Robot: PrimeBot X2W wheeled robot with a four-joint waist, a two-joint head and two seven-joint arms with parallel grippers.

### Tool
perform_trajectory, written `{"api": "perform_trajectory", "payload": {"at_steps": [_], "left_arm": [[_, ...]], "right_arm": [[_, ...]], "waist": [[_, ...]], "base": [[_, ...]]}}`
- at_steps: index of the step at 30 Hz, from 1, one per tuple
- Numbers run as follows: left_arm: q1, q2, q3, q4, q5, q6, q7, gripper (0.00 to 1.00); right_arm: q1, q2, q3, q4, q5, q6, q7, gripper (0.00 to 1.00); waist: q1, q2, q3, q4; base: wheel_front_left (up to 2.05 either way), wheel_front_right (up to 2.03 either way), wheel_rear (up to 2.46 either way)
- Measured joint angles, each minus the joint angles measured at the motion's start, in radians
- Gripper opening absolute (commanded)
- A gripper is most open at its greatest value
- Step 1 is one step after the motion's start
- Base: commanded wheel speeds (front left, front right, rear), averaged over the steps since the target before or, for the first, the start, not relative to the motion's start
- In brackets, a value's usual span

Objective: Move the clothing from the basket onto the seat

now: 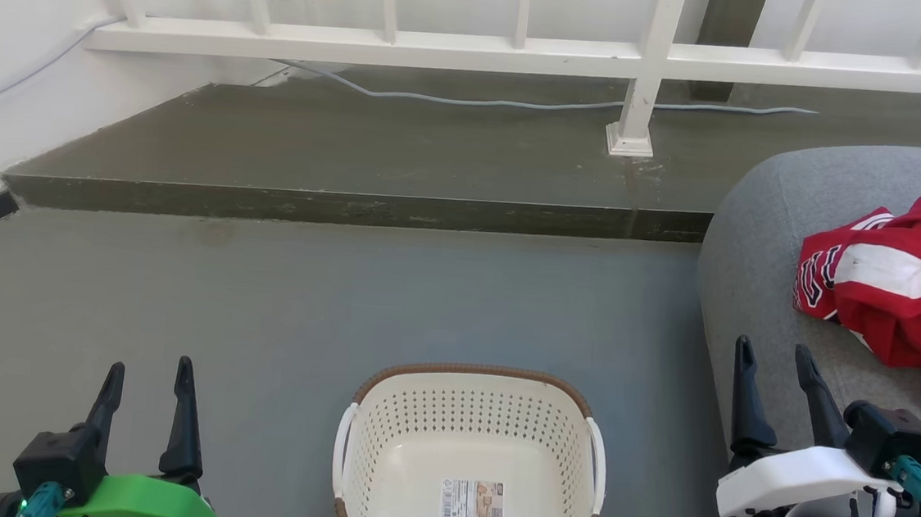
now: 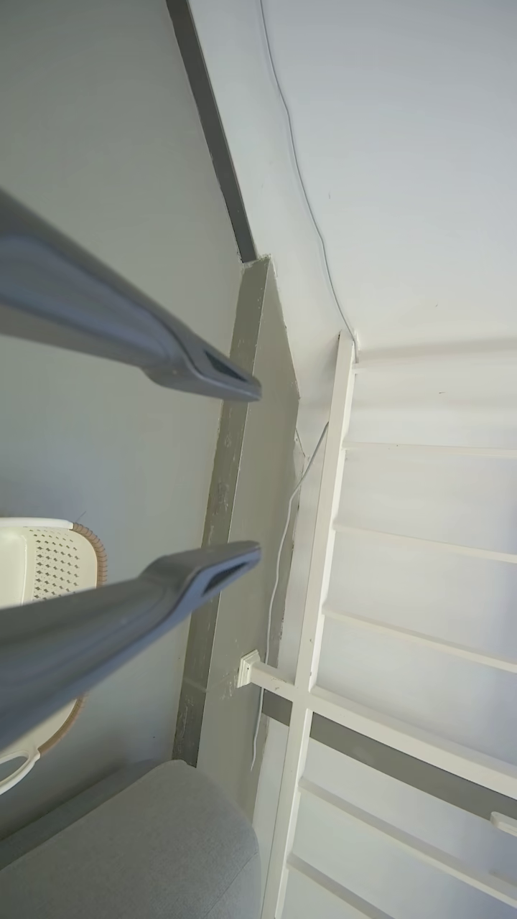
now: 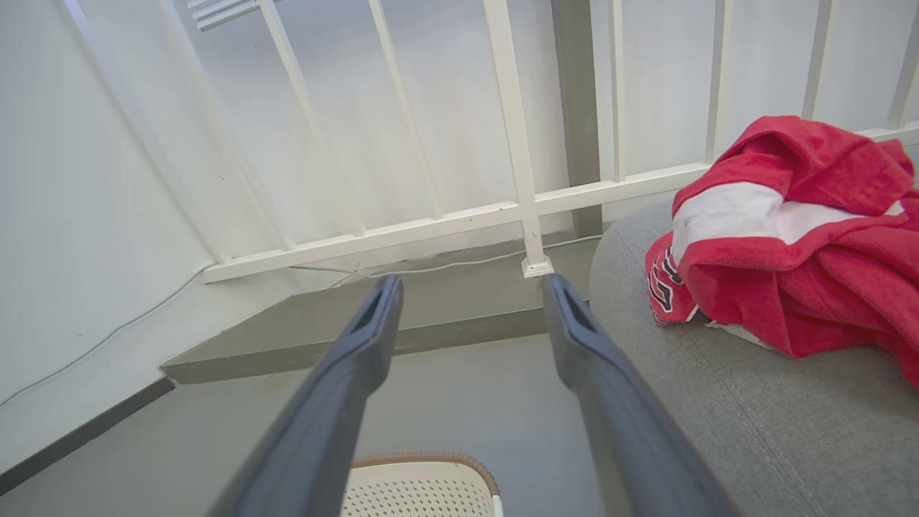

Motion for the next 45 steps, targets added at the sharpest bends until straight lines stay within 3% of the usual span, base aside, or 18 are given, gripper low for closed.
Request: {"api": "perform_trajectory", "payload": {"at_steps": [20,21,29,45], "left_arm": [[0.019,-0.006,-0.006,-0.033,0.009,0.0,0.004,1.0],[0.019,-0.009,-0.009,-0.024,0.008,0.0,0.004,0.0],[0.035,-0.035,-0.021,0.03,-0.012,-0.002,0.005,0.0],[0.034,-0.044,0.011,0.034,-0.213,-0.037,0.057,0.0]], "right_arm": [[0.039,0.0,-0.007,-0.072,-0.003,-0.009,0.036,1.0],[0.04,0.001,-0.006,-0.062,-0.003,-0.009,0.035,0.0],[0.076,0.017,-0.002,-0.012,0.012,-0.004,0.036,0.0],[0.074,0.018,-0.028,-0.012,0.242,0.028,0.062,0.0]], "waist": [[0.0,0.0,0.006,0.001],[0.0,0.0,0.006,0.001],[0.0,0.0,0.008,0.0],[0.0,0.0,0.013,-0.004]], "base": [[0.0,0.0,0.0],[0.0,0.0,0.0],[0.0,0.0,0.0],[0.0,0.0,0.0]]}}
